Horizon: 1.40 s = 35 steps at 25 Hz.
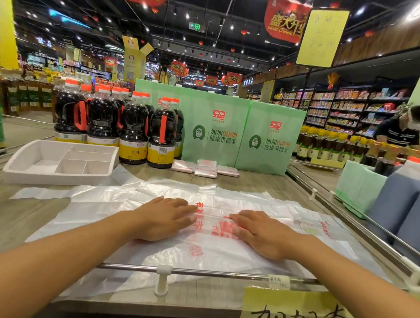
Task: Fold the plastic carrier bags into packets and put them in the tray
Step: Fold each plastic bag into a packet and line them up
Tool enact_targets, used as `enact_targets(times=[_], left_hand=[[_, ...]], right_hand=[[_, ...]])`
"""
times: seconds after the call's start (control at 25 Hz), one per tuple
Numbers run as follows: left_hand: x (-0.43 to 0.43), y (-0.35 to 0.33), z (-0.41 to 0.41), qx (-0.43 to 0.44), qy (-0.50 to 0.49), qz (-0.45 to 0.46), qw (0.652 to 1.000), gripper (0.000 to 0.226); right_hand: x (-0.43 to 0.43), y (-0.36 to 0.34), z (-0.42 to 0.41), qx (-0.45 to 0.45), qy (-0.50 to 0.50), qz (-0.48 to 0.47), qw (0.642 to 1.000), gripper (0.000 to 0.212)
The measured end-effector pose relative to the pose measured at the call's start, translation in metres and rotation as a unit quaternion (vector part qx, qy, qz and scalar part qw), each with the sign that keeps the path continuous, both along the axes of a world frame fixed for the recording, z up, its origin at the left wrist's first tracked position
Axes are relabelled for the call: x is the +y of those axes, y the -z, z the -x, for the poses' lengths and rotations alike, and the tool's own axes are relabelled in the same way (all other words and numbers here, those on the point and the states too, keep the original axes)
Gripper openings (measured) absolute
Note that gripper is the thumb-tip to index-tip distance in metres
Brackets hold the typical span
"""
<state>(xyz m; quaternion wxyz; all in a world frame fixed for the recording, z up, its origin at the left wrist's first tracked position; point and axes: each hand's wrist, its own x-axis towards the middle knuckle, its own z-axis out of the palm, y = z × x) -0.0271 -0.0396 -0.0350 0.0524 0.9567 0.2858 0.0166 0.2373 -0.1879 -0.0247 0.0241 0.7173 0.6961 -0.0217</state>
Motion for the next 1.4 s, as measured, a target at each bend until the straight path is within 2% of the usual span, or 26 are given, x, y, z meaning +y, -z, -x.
enact_targets(times=[0.08,0.2,0.24,0.32,0.36,0.44,0.48,0.6,0.68,0.8,0.88,0.96,1.0,1.12,1.16,1.24,1.4], left_hand=[[0.004,-0.001,-0.003,0.016,0.000,-0.018,1.000,0.066],[0.008,-0.003,-0.007,0.070,0.005,-0.027,0.997,0.105],[0.010,-0.004,-0.010,0.086,0.000,-0.028,0.996,0.107],[0.013,-0.004,-0.016,0.099,-0.012,-0.032,0.994,0.087],[0.014,-0.004,-0.017,0.097,-0.015,-0.033,0.995,0.085],[0.013,-0.001,-0.017,0.091,-0.012,-0.042,0.995,0.098],[0.015,0.001,-0.016,0.077,-0.012,-0.041,0.996,0.097],[0.018,0.007,-0.014,0.036,-0.012,-0.020,0.999,0.067],[0.022,0.009,-0.012,0.056,-0.011,0.000,0.998,0.065],[0.030,0.007,-0.005,0.092,-0.020,0.041,0.995,0.079],[0.034,0.002,0.005,0.108,-0.019,0.054,0.993,0.105],[0.041,-0.002,0.020,0.130,-0.028,0.049,0.990,0.124],[0.047,-0.001,0.028,0.139,-0.039,0.044,0.988,0.126],[0.048,-0.002,0.048,0.153,-0.066,0.028,0.986,0.101],[0.046,-0.002,0.051,0.144,-0.071,0.027,0.987,0.107],[0.041,-0.003,0.052,0.140,-0.073,0.025,0.987,0.132],[0.036,-0.001,0.055,0.104,-0.075,0.009,0.992,0.131]], right_hand=[[0.005,-0.003,-0.003,-0.008,0.013,0.025,1.000,0.065],[0.014,-0.007,-0.002,-0.047,0.022,0.032,0.998,0.073],[0.015,-0.005,-0.001,-0.057,0.024,0.028,0.998,0.072],[0.016,0.001,0.000,-0.066,0.023,0.006,0.998,0.062],[0.015,0.005,0.000,-0.064,0.019,-0.009,0.998,0.059],[0.014,0.009,0.002,-0.047,0.008,-0.018,0.999,0.058],[0.015,0.010,0.004,-0.030,0.000,-0.015,0.999,0.059],[0.024,0.013,0.011,0.020,-0.020,0.009,1.000,0.061],[0.024,0.012,0.011,0.046,-0.010,0.037,0.998,0.063],[0.013,0.008,-0.002,0.038,0.031,0.066,0.997,0.063],[0.005,0.008,-0.015,0.035,0.053,0.083,0.994,0.065],[-0.006,0.006,-0.030,0.021,0.073,0.104,0.992,0.078],[-0.012,0.005,-0.039,0.015,0.084,0.107,0.991,0.081],[-0.035,0.001,-0.056,0.027,0.116,0.103,0.988,0.064],[-0.040,0.000,-0.058,0.032,0.123,0.101,0.987,0.063],[-0.046,-0.002,-0.059,0.032,0.132,0.101,0.986,0.063],[-0.048,0.001,-0.057,0.033,0.136,0.069,0.988,0.065]])
